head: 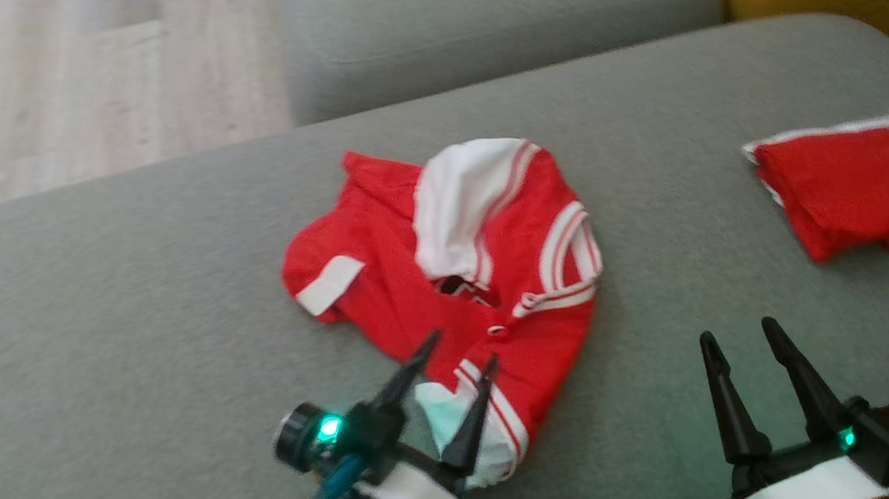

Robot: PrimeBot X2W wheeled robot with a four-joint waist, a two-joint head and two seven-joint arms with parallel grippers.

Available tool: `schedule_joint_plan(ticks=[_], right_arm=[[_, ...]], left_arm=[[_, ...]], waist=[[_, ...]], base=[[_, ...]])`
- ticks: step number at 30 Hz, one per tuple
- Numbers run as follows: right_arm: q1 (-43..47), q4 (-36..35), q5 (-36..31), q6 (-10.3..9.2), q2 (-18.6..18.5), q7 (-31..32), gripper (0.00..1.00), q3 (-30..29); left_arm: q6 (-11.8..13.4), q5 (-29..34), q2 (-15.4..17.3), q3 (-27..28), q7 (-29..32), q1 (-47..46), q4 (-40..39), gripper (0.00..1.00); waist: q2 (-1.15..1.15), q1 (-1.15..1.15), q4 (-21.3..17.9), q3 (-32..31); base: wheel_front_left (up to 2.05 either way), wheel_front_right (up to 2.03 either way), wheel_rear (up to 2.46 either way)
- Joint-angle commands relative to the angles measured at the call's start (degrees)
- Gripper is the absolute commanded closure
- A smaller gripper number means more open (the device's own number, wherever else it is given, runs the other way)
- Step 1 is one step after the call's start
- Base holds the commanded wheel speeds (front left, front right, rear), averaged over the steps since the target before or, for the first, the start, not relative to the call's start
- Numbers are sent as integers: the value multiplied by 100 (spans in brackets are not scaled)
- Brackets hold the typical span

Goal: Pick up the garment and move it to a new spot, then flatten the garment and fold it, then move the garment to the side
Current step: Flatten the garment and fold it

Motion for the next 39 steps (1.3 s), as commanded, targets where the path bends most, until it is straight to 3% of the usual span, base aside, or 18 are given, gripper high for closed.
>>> schedule_joint_plan(ticks=[1, 6, 16, 17, 18, 24, 31, 39], right_arm=[[-290, -205, -31, -3, -117, -21, 0, 172], [-444, -201, -25, -3, -188, -21, 0, 285], [-502, -170, -53, -3, -234, -21, 0, 287], [-490, -167, -56, -3, -232, -21, 0, 272], [-460, -158, -65, -3, -228, -21, 0, 263], [-429, -156, -68, -3, -224, -21, 0, 301], [-392, -167, -79, -3, -227, -21, 0, 357], [-352, -276, -75, -3, -177, -21, 0, 346]], left_arm=[[-18, -97, -24, 7, -3, -412, 18, 0], [-30, -374, -24, -650, 169, -1200, 971, 0], [31, -856, -25, -978, 157, -1829, 2164, 0], [24, -897, -25, -1011, 138, -1858, 2242, 23], [14, -977, -25, -1054, 94, -1916, 2386, 99], [-19, -1367, -25, -1223, -6, -2061, 2438, 100], [-33, -2198, -25, -1697, -49, -2916, 1436, 100], [-34, -2634, 212, -1100, -54, -4814, 300, 100]], waist=[[0, -1, -248, 176], [0, -1, -663, 352], [0, -1, -1346, 440], [0, -1, -1400, 429], [0, -1, -1495, 402], [0, -1, -1701, 282], [0, -1, -1749, 128], [0, -1, -1696, 55]], base=[[0, 0, 0], [0, 0, 0], [0, 0, 0], [0, 0, 0], [0, 0, 0], [0, 0, 0], [0, 0, 0], [0, 0, 0]])
